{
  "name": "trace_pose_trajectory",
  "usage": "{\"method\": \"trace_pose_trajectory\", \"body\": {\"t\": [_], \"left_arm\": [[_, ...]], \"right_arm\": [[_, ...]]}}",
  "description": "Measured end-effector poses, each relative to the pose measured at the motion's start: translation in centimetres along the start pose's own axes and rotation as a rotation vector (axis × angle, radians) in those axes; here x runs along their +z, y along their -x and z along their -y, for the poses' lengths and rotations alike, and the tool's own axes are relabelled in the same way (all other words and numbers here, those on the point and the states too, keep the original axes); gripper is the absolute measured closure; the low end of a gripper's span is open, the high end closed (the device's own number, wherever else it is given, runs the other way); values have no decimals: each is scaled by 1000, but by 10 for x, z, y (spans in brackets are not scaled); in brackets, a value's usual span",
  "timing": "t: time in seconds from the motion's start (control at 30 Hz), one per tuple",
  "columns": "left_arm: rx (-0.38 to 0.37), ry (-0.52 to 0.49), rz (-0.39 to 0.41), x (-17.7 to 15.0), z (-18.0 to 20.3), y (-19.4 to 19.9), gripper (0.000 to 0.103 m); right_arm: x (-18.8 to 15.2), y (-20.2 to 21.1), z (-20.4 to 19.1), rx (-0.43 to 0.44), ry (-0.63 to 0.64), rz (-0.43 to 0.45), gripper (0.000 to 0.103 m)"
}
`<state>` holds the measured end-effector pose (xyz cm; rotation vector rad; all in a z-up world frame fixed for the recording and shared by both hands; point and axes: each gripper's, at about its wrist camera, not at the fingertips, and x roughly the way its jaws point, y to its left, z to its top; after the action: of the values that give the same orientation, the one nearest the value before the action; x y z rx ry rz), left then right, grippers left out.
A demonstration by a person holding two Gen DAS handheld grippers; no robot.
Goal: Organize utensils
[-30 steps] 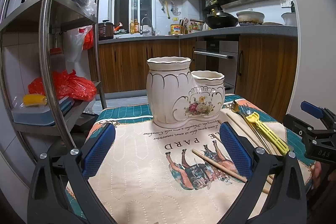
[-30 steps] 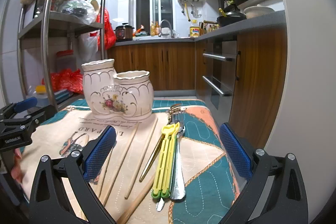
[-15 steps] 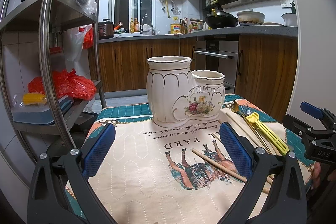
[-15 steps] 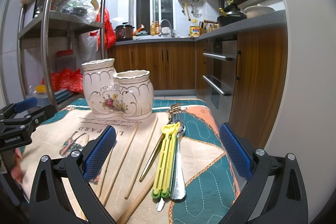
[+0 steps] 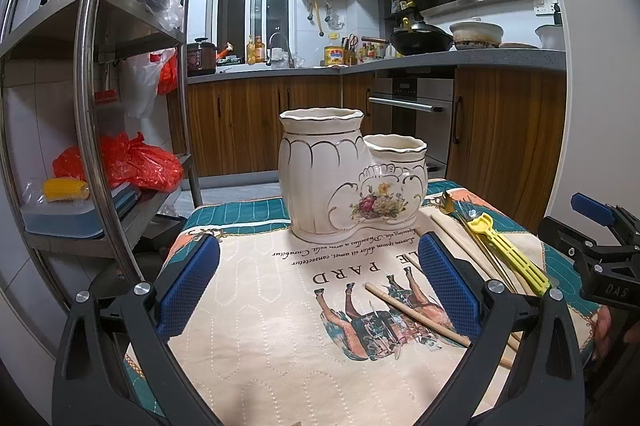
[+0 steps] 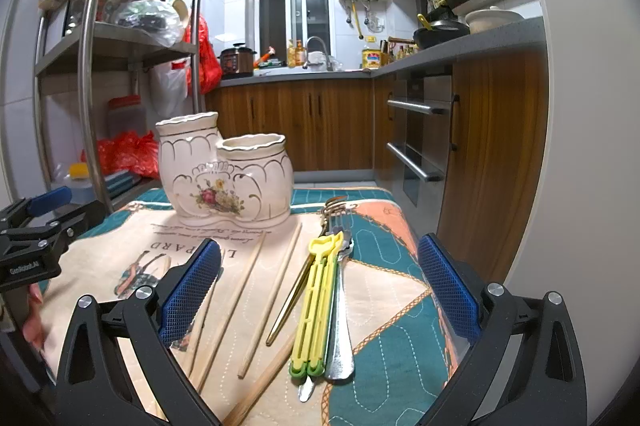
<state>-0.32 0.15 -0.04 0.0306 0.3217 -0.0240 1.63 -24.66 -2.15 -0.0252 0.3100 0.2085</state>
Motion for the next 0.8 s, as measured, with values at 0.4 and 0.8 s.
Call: {"method": "trace_pose_trajectory", "body": {"t": [0.4, 0.8], "left_arm": [[-1, -1, -1, 0, 0, 0, 5], [-21, 5, -15, 1, 0, -2, 5]], "right_arm": [[0, 0, 1, 1, -3, -2, 5], [-1, -1, 1, -3, -4, -7, 5]]}}
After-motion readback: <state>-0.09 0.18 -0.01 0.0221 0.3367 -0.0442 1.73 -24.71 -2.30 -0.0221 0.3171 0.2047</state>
